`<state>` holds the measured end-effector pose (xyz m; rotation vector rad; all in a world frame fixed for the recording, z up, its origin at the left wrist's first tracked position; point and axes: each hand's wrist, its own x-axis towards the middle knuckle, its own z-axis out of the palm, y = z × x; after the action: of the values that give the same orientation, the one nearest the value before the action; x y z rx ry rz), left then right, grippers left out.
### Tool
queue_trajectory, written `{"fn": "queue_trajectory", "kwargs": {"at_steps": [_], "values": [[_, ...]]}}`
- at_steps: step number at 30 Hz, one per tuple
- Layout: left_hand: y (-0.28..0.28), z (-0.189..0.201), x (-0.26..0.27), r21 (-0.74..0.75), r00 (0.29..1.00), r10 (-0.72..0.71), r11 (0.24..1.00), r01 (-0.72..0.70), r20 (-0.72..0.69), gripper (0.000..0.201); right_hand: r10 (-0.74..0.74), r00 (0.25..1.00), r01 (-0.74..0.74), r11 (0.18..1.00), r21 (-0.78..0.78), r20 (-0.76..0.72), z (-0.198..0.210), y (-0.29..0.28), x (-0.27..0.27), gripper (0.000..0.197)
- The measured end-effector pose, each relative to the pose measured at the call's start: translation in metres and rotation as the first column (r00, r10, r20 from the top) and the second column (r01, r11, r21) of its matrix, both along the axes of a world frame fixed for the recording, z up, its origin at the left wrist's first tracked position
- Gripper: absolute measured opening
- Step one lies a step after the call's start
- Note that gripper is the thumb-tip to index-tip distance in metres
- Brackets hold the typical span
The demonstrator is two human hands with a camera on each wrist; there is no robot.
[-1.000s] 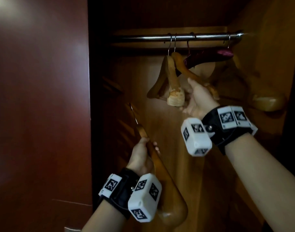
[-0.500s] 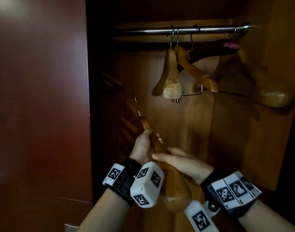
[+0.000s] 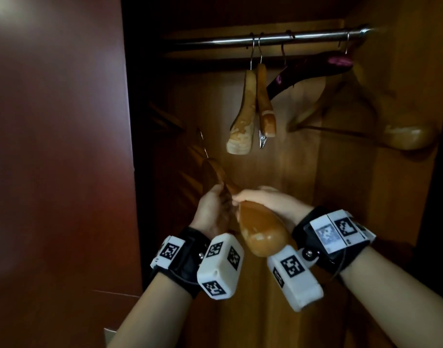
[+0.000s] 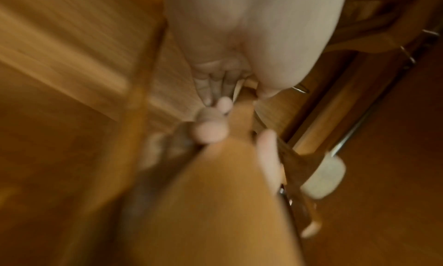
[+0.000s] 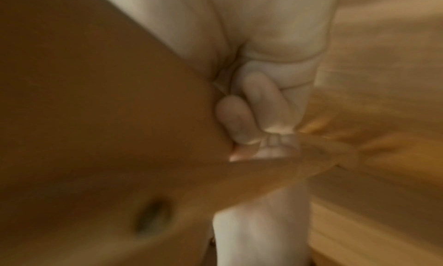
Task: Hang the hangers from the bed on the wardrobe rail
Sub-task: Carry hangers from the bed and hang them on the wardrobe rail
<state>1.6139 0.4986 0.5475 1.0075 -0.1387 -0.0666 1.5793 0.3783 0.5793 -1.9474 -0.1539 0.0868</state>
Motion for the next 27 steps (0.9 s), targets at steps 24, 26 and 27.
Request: {"fn": "queue_trajectory", "kwargs": {"at_steps": [24, 26, 27], "values": [[0.031, -0.049, -0.001, 0.036, 0.986, 0.103, 0.994, -0.100, -0.127, 0.050, -0.073, 0.985, 0.012, 0.934, 0.356, 0.158, 0.053, 0.070, 0.008, 0.039], [0.034, -0.050, 0.002, 0.032, 0.987, 0.103, 0.994, -0.100, -0.122, 0.048, -0.091, 0.983, 0.021, 0.921, 0.388, 0.162, 0.051, 0.072, 0.009, 0.042], [0.034, -0.050, 0.005, 0.018, 0.986, 0.111, 0.994, -0.109, -0.125, 0.043, -0.096, 0.983, 0.023, 0.913, 0.407, 0.159, 0.049, 0.071, 0.009, 0.046]]}}
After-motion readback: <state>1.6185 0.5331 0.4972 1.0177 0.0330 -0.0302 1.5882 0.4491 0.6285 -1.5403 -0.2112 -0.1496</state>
